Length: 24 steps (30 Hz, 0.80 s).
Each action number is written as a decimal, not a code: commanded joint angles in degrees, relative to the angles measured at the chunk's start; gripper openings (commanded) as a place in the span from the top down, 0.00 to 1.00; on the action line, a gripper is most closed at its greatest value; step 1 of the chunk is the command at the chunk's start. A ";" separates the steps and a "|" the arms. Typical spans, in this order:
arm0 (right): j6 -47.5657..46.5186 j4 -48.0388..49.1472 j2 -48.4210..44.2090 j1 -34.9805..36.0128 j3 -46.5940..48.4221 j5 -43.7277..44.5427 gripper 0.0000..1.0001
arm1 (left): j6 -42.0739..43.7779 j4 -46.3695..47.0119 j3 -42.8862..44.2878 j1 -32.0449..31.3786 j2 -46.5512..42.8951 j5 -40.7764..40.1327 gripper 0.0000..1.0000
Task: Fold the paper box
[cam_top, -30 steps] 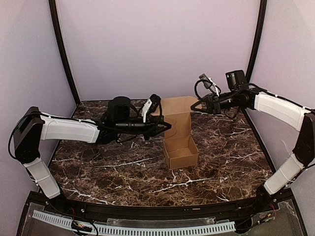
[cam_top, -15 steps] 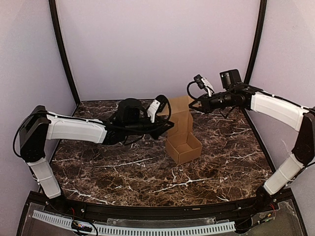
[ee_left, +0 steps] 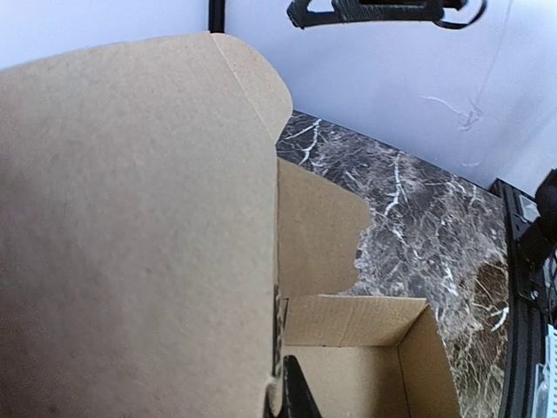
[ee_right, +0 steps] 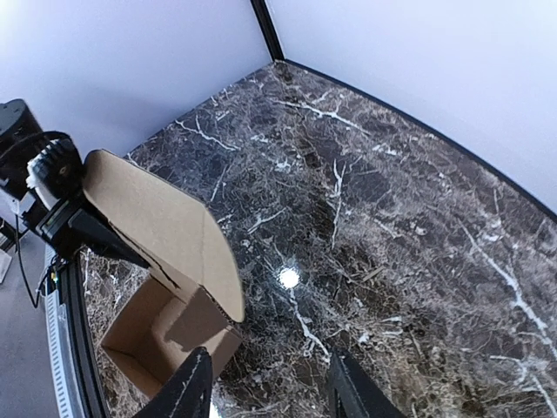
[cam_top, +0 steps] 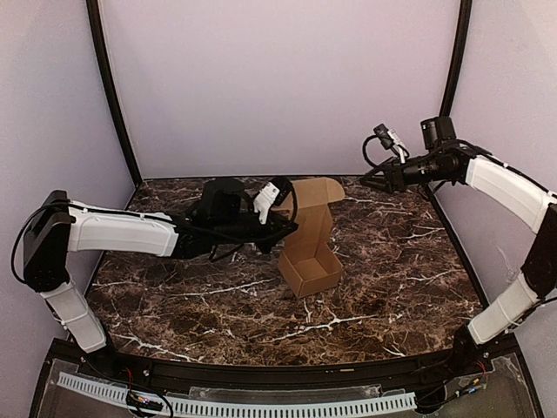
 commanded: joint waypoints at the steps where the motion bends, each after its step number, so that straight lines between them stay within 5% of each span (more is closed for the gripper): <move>1: -4.50 -0.39 -4.63 -4.63 -1.18 -12.88 0.54 | 6.74 -0.70 -3.39 1.25 -6.48 13.14 0.99; 7: -1.32 3.51 0.34 -4.72 -2.68 -14.87 0.53 | 4.63 3.73 -4.98 1.29 -8.00 19.20 0.99; 15: -1.78 2.86 1.81 -1.79 -1.72 -27.95 0.51 | 3.19 4.36 -3.51 1.28 -6.14 18.34 0.99; 24: -2.02 2.85 1.65 2.04 -3.53 -31.35 0.49 | 1.31 4.26 -2.72 1.26 -4.97 18.04 0.99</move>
